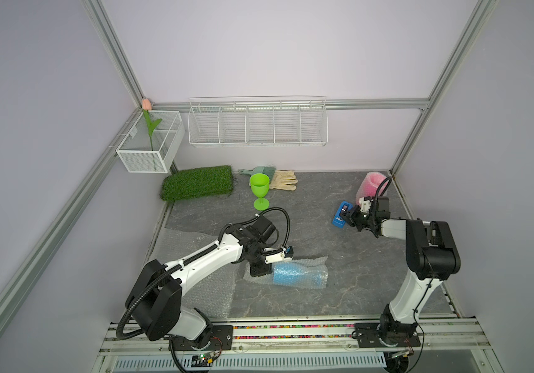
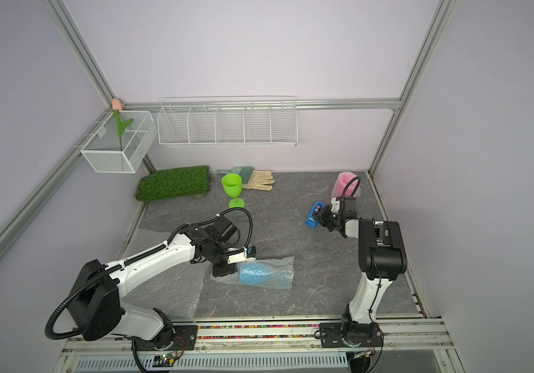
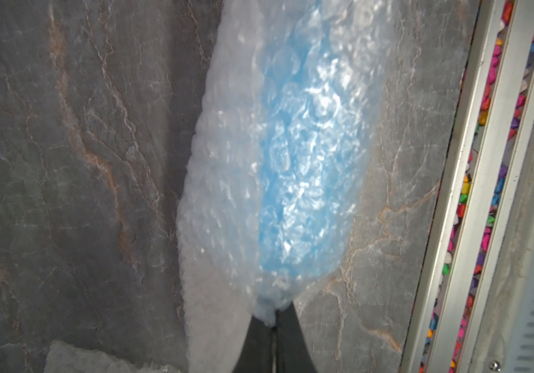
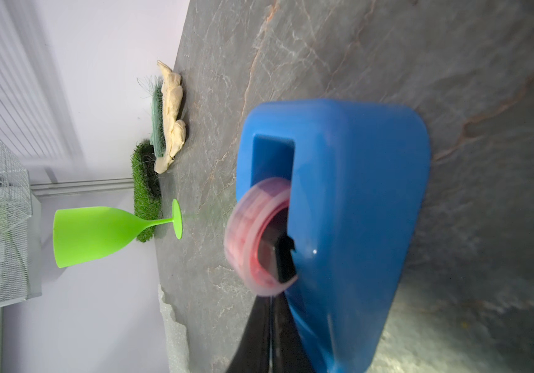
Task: Wrap wine glasses in bubble wrap
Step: Pull the tape from the tape cutter.
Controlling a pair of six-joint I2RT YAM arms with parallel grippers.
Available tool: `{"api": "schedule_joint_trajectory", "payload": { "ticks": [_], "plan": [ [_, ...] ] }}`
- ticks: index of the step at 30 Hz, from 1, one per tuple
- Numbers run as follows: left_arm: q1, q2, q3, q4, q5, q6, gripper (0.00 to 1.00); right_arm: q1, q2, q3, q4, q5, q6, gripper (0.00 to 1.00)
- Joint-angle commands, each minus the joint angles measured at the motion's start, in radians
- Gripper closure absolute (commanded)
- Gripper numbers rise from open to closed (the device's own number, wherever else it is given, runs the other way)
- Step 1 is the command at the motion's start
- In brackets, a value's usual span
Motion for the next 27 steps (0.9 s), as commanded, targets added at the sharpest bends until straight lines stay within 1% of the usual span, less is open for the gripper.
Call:
{"api": "schedule_joint_trajectory", "payload": {
  "ticks": [1,12,15,22,27],
  "plan": [
    [-0.005,0.010,-0.007,-0.013,0.021,0.020,1.00,0.001,-0.048,-0.003,0.005,0.000,0.023,0.93],
    [-0.005,0.032,0.007,-0.026,0.024,0.021,1.00,0.027,-0.268,-0.056,-0.095,-0.006,0.048,0.93],
    [-0.005,0.026,0.005,-0.024,0.026,0.022,1.00,0.045,-0.347,-0.112,-0.142,0.005,0.048,0.93],
    [-0.005,0.023,0.005,-0.027,0.030,0.021,1.00,0.137,-0.553,-0.197,-0.279,0.049,0.064,0.93],
    [-0.005,0.020,0.004,-0.028,0.032,0.021,1.00,0.212,-0.683,-0.265,-0.341,0.099,0.109,0.93]
  ]
}}
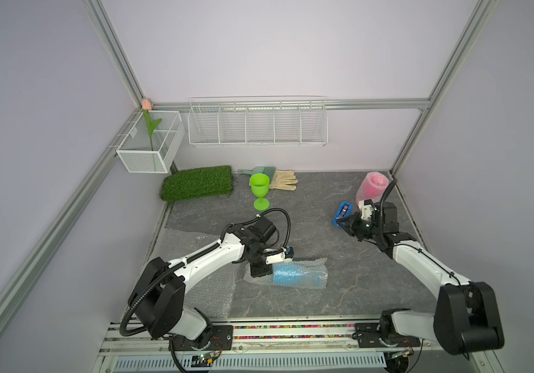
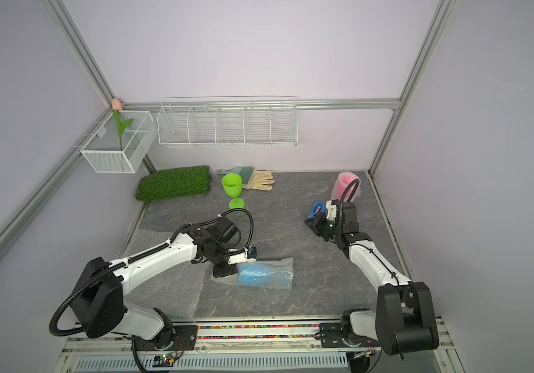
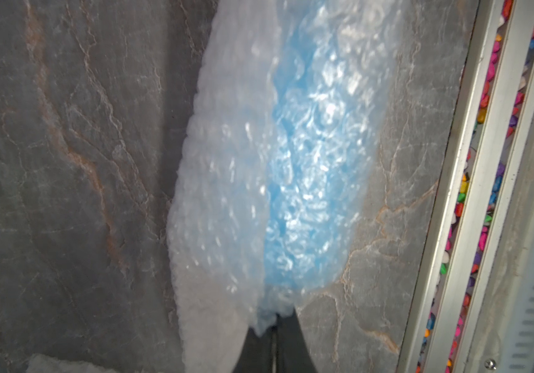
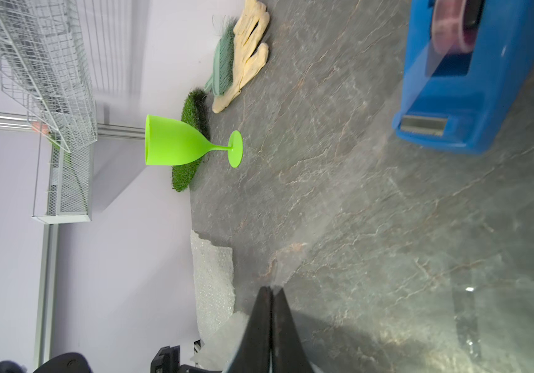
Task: Wrap wine glasses in bubble wrap
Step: Pull the tape from the tape cutter.
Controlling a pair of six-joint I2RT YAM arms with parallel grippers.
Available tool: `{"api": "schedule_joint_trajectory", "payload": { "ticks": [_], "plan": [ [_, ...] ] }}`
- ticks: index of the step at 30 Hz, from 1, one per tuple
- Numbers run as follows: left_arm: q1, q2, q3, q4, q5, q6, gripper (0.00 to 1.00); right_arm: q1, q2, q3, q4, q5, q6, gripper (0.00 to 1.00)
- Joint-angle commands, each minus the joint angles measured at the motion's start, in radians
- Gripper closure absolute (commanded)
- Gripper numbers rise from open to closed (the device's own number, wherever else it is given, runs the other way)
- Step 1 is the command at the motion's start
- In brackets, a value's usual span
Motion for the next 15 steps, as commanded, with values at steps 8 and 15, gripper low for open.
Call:
{"api": "schedule_joint_trajectory", "payload": {
  "ticks": [8,15],
  "plan": [
    [-0.005,0.006,0.008,-0.026,0.030,0.024,1.00,0.172,-0.065,-0.166,-0.019,0.090,0.097,0.93],
    [-0.008,0.023,0.017,-0.034,0.037,0.025,1.00,0.260,0.053,-0.241,0.088,0.142,0.113,0.93]
  ]
}}
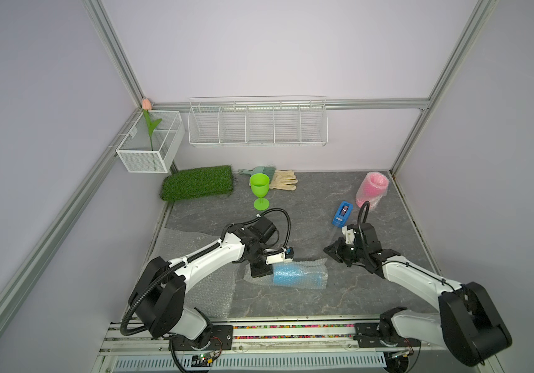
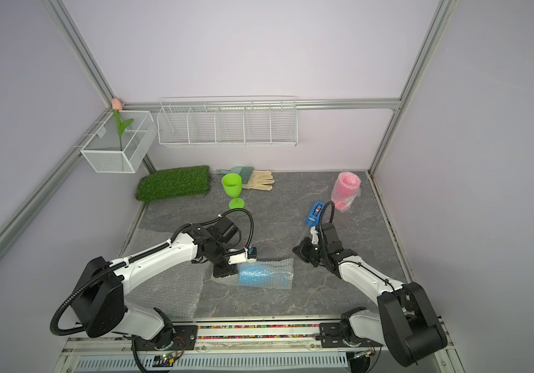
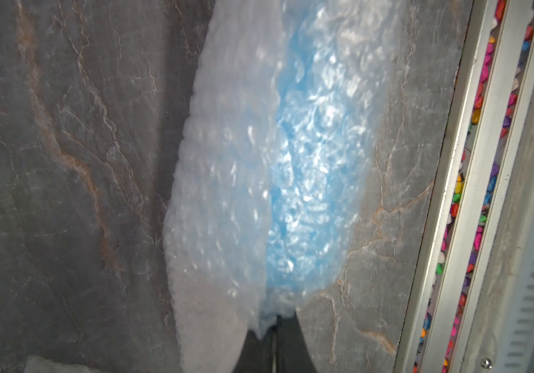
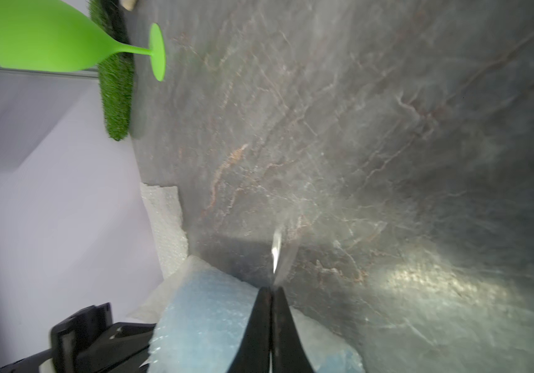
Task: Wrap wine glasses in bubble wrap
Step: Pull the tape from the tape cutter.
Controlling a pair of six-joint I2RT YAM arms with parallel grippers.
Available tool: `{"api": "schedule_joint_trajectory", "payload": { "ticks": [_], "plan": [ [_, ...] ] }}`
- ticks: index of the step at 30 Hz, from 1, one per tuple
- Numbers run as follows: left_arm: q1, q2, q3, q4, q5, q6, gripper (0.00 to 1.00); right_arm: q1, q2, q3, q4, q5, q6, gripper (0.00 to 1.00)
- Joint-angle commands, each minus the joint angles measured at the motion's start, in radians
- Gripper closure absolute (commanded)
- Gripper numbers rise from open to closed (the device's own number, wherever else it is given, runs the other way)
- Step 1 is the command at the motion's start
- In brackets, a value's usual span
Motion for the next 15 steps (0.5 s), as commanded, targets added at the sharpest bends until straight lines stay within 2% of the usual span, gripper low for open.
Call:
{"api": "schedule_joint_trajectory", "payload": {
  "ticks": [1,7,10,15],
  "plan": [
    [-0.008,0.015,0.016,-0.031,0.024,0.024,1.00,0.038,0.034,-0.042,0.070,0.030,0.033,0.91],
    [-0.008,0.017,0.016,-0.031,0.025,0.027,1.00,0.096,0.014,-0.063,0.044,0.060,0.056,0.70],
    [-0.008,0.017,0.016,-0.031,0.023,0.027,1.00,0.108,-0.043,-0.043,-0.042,0.073,0.051,0.56],
    [-0.008,0.019,0.019,-0.032,0.025,0.032,1.00,0.106,-0.179,0.026,-0.259,0.121,0.012,0.44]
  ]
}}
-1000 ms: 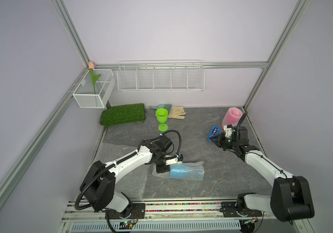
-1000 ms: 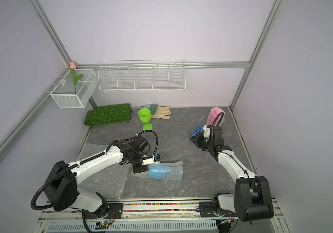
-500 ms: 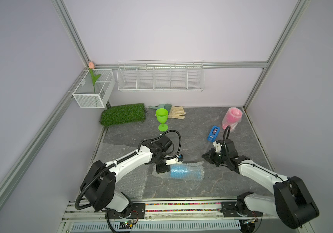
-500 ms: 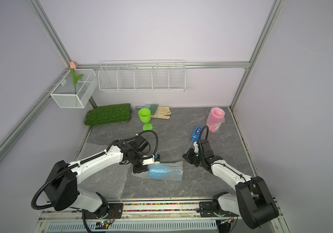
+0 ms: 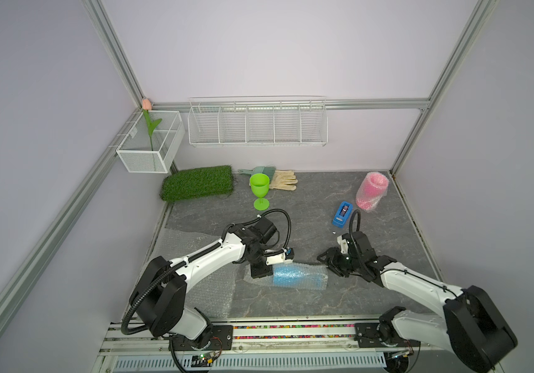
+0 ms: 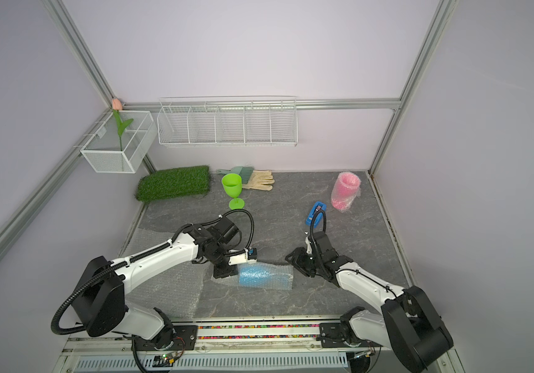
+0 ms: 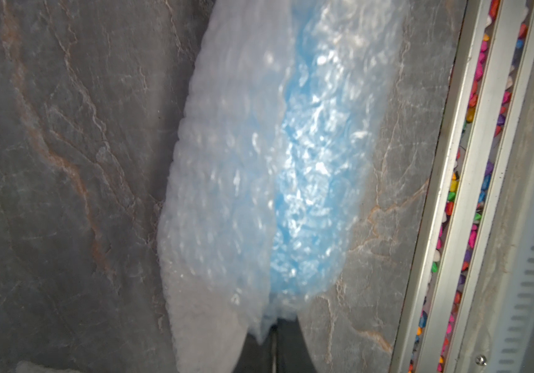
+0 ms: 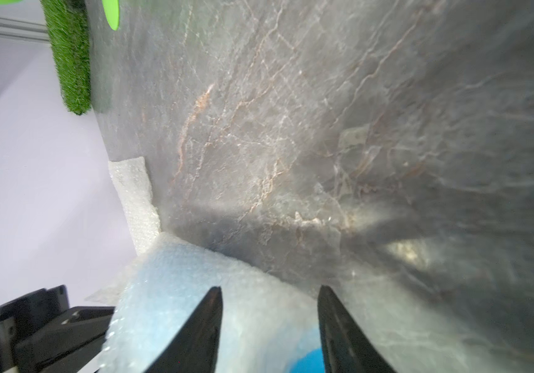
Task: Wrap wine glasses in bubble wrap
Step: Pull the tape from the tape cutter, then tear off the tape using the Tape Cutter.
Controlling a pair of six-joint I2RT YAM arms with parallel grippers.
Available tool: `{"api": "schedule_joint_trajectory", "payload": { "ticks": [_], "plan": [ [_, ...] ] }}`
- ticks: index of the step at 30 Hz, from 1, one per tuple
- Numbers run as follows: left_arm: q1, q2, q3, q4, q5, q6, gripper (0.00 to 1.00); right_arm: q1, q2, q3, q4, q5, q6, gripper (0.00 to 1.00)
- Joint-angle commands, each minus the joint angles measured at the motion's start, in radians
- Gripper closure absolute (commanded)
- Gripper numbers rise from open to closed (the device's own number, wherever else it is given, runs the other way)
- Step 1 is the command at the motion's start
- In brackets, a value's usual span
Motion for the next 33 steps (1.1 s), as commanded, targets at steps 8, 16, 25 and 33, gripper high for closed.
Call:
{"api": "schedule_joint_trajectory", "payload": {
  "ticks": [8,16,25,33],
  "plan": [
    [-0.004,0.013,0.017,-0.029,0.021,0.032,1.00,-0.102,-0.068,0.218,-0.310,0.011,-0.157,0.39],
    [-0.004,0.023,0.026,-0.034,0.027,0.034,1.00,-0.327,0.084,0.261,-0.126,-0.081,-0.291,0.45],
    [-0.004,0.021,0.026,-0.036,0.031,0.041,1.00,-0.425,0.402,0.277,0.268,-0.168,-0.248,0.48],
    [-0.004,0.034,0.028,-0.040,0.022,0.041,1.00,-0.452,0.567,0.317,0.416,-0.193,-0.185,0.49]
  ]
}}
